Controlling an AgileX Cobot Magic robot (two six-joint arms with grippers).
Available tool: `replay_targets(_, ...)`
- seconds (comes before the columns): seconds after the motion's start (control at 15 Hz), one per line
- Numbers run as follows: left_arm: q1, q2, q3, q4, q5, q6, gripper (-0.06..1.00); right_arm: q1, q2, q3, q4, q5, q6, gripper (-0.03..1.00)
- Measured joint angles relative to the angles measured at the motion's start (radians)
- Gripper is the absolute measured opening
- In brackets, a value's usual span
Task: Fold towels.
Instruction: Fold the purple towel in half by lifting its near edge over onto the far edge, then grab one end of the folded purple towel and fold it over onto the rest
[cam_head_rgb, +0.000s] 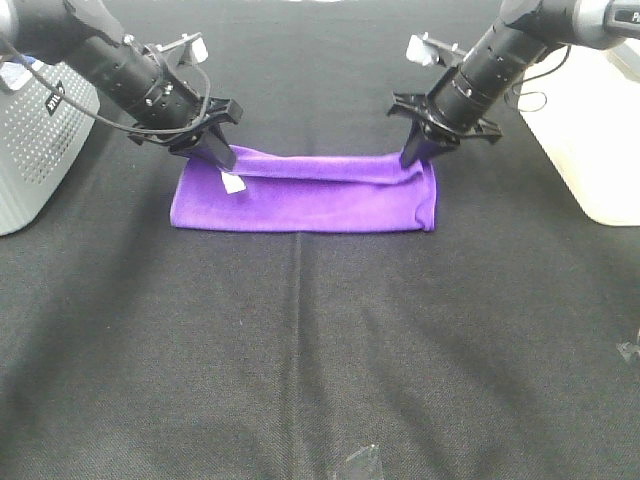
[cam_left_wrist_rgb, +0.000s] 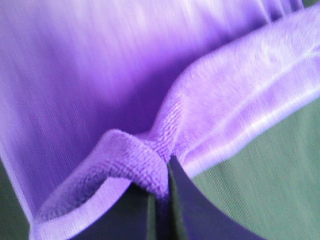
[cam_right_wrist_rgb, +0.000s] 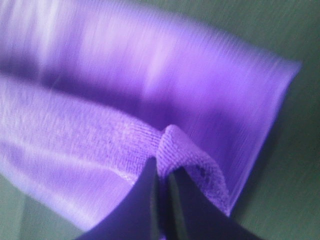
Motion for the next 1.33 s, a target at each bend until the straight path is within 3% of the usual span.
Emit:
replay_targets(0.13,0.000,0.018,-0.020,0.003,-0.053,0.000,0.00,-0.006,0.001,-0.020,-0.028,-0.072,0.004,0.01)
replay_targets(0.6,0.000,0.027,-0.023,0.008,-0.071,0.000,0.00,-0.006,0.037,-0.020,-0.047,-0.077,0.005,0.01)
replay_targets(0.93,0.000,0.027,-0.023,0.072,-0.089,-0.061,0.02,-0.004,0.037,-0.034,-0.051,-0.087,0.005,0.03)
replay_targets(1.0,0.000,0.027,-0.023,0.096,-0.096,-0.071,0.07,-0.004,0.037,-0.035,-0.061,-0.088,0.005,0.06)
replay_targets(1.2,0.003,0.027,-0.023,0.126,-0.098,-0.076,0.41,-0.007,0.037,-0.035,-0.087,-0.092,0.005,0.35)
replay_targets(1.33,0.003,0.025,-0.023,0.146,-0.096,-0.080,0.58,-0.007,0.037,-0.035,-0.122,-0.084,0.017,0.54)
